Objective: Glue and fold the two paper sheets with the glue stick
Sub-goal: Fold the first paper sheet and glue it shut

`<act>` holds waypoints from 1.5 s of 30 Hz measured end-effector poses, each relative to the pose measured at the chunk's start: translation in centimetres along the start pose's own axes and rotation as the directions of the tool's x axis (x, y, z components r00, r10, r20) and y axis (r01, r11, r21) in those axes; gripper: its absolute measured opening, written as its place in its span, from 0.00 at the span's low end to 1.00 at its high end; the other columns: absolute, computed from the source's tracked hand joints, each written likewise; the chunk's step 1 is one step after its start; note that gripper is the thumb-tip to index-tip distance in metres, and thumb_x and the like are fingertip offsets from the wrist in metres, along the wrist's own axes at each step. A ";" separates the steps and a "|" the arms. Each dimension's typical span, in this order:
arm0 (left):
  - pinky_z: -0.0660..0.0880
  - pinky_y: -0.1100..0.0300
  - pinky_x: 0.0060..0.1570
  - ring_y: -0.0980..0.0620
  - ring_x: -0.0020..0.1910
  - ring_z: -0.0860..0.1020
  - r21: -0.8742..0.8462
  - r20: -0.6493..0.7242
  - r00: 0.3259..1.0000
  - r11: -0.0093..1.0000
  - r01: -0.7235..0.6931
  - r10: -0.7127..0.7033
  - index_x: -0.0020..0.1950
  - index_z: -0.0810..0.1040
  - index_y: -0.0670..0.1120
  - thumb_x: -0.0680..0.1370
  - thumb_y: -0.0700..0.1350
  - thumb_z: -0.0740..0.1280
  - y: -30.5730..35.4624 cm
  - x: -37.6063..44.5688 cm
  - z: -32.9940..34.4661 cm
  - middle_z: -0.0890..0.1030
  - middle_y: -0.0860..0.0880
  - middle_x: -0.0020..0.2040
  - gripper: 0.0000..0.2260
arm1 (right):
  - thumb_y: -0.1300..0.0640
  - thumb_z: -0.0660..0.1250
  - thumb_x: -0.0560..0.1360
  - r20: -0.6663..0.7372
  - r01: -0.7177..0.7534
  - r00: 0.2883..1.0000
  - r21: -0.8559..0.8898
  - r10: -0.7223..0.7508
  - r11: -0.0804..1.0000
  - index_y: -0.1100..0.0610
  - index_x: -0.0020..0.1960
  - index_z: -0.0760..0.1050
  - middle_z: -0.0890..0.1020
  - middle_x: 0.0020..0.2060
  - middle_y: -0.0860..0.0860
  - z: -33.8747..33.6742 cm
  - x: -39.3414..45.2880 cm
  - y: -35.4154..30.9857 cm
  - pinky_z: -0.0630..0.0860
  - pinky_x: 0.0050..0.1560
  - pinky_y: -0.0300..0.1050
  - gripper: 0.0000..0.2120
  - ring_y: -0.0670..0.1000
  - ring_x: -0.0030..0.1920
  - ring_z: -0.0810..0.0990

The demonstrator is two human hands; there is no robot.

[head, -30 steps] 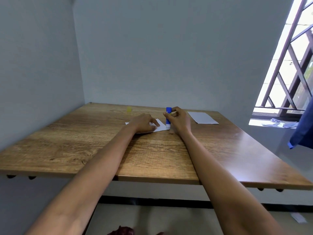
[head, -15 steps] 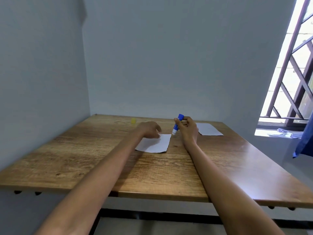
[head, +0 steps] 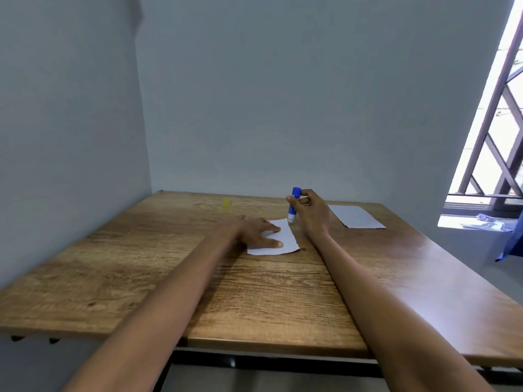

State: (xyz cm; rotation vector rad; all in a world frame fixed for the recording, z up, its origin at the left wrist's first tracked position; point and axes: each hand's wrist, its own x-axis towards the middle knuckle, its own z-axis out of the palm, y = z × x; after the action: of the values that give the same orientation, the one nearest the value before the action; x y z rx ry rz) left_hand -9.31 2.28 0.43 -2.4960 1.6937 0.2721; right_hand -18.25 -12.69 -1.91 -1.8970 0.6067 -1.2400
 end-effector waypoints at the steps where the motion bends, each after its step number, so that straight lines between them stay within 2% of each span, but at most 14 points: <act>1: 0.44 0.40 0.73 0.48 0.78 0.50 -0.003 -0.008 1.000 1.000 -0.006 0.006 0.77 0.51 0.57 0.77 0.67 0.51 -0.1 0.0 0.1 0.50 0.49 0.79 0.31 | 0.46 0.72 0.70 0.008 0.013 1.000 -0.007 -0.013 1.000 0.48 0.45 0.75 0.77 0.31 0.42 0.3 0.2 0.1 0.68 0.30 0.27 0.09 0.37 0.31 0.75; 5: 0.47 0.39 0.73 0.47 0.77 0.52 -0.001 -0.031 0.999 1.000 -0.024 0.024 0.77 0.52 0.58 0.77 0.67 0.52 -0.4 0.1 0.3 0.51 0.49 0.79 0.31 | 0.46 0.73 0.70 0.034 0.033 0.999 -0.053 -0.032 0.998 0.48 0.45 0.75 0.76 0.30 0.41 1.2 0.8 0.4 0.65 0.30 0.29 0.10 0.38 0.31 0.74; 9: 0.49 0.40 0.72 0.47 0.77 0.54 -0.014 -0.042 0.999 0.999 -0.029 0.029 0.76 0.54 0.59 0.76 0.68 0.52 -0.6 0.5 0.4 0.53 0.49 0.78 0.30 | 0.47 0.73 0.70 0.035 0.044 0.999 -0.073 -0.041 0.996 0.49 0.44 0.75 0.77 0.31 0.43 1.7 1.6 1.3 0.66 0.32 0.32 0.10 0.39 0.31 0.74; 14: 0.50 0.39 0.71 0.46 0.76 0.54 -0.027 -0.060 0.997 0.999 -0.041 0.039 0.76 0.55 0.60 0.76 0.68 0.53 -0.7 0.6 0.6 0.55 0.48 0.78 0.30 | 0.47 0.73 0.70 0.057 0.038 0.998 -0.091 -0.033 0.995 0.55 0.48 0.78 0.78 0.34 0.47 2.1 2.0 1.7 0.66 0.33 0.34 0.14 0.40 0.32 0.74; 23: 0.50 0.39 0.71 0.45 0.76 0.55 -0.063 -0.081 0.995 0.997 -0.054 0.049 0.75 0.57 0.61 0.76 0.67 0.54 -0.7 0.3 0.7 0.56 0.48 0.78 0.28 | 0.45 0.74 0.68 0.060 0.046 0.997 -0.150 -0.037 0.988 0.56 0.48 0.78 0.80 0.35 0.48 2.0 1.9 1.7 0.68 0.34 0.35 0.16 0.43 0.34 0.75; 29: 0.50 0.39 0.71 0.45 0.75 0.57 -0.096 -0.096 0.994 0.994 -0.056 0.047 0.74 0.59 0.61 0.76 0.66 0.55 -0.7 0.1 0.9 0.57 0.47 0.77 0.27 | 0.45 0.74 0.69 0.060 0.042 0.998 -0.156 -0.033 0.987 0.54 0.46 0.76 0.78 0.33 0.46 1.4 1.2 1.1 0.66 0.33 0.34 0.14 0.40 0.32 0.73; 37: 0.49 0.40 0.72 0.45 0.75 0.58 -0.141 -0.133 0.991 0.989 -0.038 0.019 0.73 0.61 0.61 0.76 0.67 0.56 -0.7 0.1 1.3 0.59 0.47 0.77 0.27 | 0.46 0.73 0.69 0.101 0.035 0.995 -0.155 -0.020 0.987 0.54 0.47 0.75 0.80 0.37 0.50 0.6 0.0 0.5 0.70 0.37 0.39 0.14 0.48 0.38 0.77; 42: 0.50 0.39 0.72 0.45 0.75 0.59 -0.148 -0.155 0.988 0.989 -0.018 -0.005 0.72 0.62 0.61 0.75 0.68 0.56 -0.6 0.0 1.5 0.60 0.48 0.76 0.27 | 0.46 0.74 0.69 0.098 0.010 0.995 -0.121 0.001 0.993 0.51 0.44 0.74 0.79 0.34 0.48 0.1 -0.8 0.1 0.69 0.34 0.38 0.13 0.45 0.35 0.76; 45: 0.50 0.39 0.72 0.44 0.75 0.58 -0.148 -0.154 0.988 0.989 -0.003 -0.021 0.73 0.62 0.61 0.75 0.68 0.56 -0.6 -0.1 1.6 0.59 0.47 0.77 0.28 | 0.46 0.74 0.68 0.100 0.000 0.995 -0.108 0.011 0.994 0.52 0.45 0.76 0.81 0.35 0.50 -0.3 -1.3 -0.1 0.70 0.35 0.39 0.13 0.46 0.36 0.77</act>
State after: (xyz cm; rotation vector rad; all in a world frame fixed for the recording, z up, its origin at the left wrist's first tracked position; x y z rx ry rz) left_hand -8.88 2.91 -1.09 -2.6958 1.7799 0.2149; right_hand -19.03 -11.77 -2.48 -2.0326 0.6357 -1.1202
